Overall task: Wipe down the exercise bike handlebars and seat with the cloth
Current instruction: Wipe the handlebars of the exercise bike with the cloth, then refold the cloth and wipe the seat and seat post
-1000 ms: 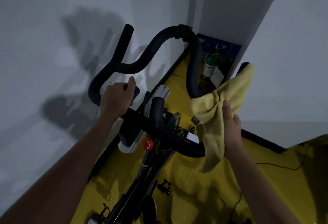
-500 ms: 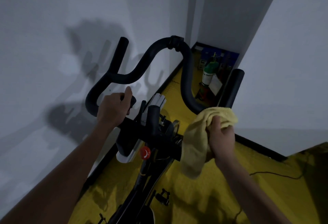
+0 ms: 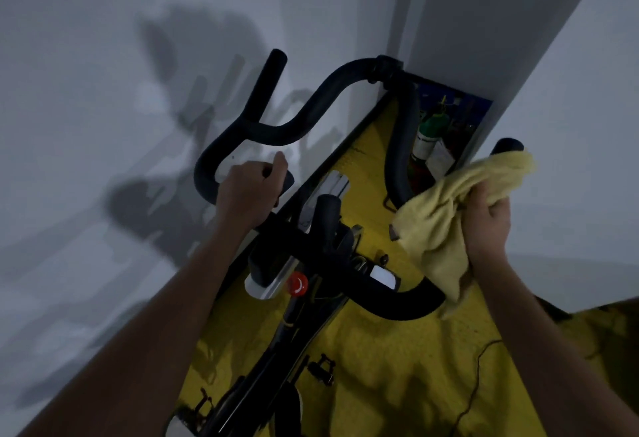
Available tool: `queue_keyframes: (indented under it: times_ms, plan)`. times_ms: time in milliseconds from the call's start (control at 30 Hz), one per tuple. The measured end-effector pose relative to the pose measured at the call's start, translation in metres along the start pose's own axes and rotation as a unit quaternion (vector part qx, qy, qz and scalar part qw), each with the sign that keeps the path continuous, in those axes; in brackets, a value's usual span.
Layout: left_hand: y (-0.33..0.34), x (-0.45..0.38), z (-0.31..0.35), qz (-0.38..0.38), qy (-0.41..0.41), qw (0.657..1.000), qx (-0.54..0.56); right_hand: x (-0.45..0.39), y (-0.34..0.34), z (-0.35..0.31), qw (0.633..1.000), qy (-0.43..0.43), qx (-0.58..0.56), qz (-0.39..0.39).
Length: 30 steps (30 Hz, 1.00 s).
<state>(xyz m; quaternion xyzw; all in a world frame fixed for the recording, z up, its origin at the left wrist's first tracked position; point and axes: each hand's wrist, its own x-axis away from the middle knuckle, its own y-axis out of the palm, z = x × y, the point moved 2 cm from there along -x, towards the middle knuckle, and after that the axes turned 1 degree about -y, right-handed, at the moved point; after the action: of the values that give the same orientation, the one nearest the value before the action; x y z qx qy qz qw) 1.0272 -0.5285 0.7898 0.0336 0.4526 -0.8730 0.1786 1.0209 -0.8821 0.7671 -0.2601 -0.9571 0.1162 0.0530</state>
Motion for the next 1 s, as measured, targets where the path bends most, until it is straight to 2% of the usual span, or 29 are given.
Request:
queue_keyframes:
  times_ms: [167,233,400,567,733,800,900,1000]
  plan:
    - [0.000,0.001,0.000,0.011,0.000,1.000,0.008,0.072,-0.003,0.028,0.984,0.155,-0.074,-0.036]
    - [0.001,0.001,0.000,0.011,-0.004,1.000,0.007,0.091,-0.002,0.030,0.975,0.191,-0.102,-0.039]
    - [-0.002,0.002,0.000,0.028,-0.010,0.999,0.021,0.125,0.004,0.026,0.968,0.217,-0.126,0.003]
    - [-0.008,0.008,0.000,0.080,0.058,0.990,0.098,0.164,0.014,0.025,0.957,0.264,-0.112,0.048]
    - [-0.017,0.012,0.000,0.091,0.136,0.970,0.177,0.206,0.020,0.027,0.956,0.262,-0.115,0.061]
    - [-0.026,0.020,-0.005,0.101,0.142,0.972,0.157,0.223,0.024,0.030,0.959,0.263,-0.095,0.053]
    - [-0.042,0.045,-0.027,0.120,0.077,0.987,0.071,0.244,0.036,0.031,0.964,0.257,-0.069,0.014]
    - [-0.057,0.076,-0.058,0.110,0.055,0.992,0.006,0.259,0.057,0.027,0.954,0.290,-0.063,-0.032]
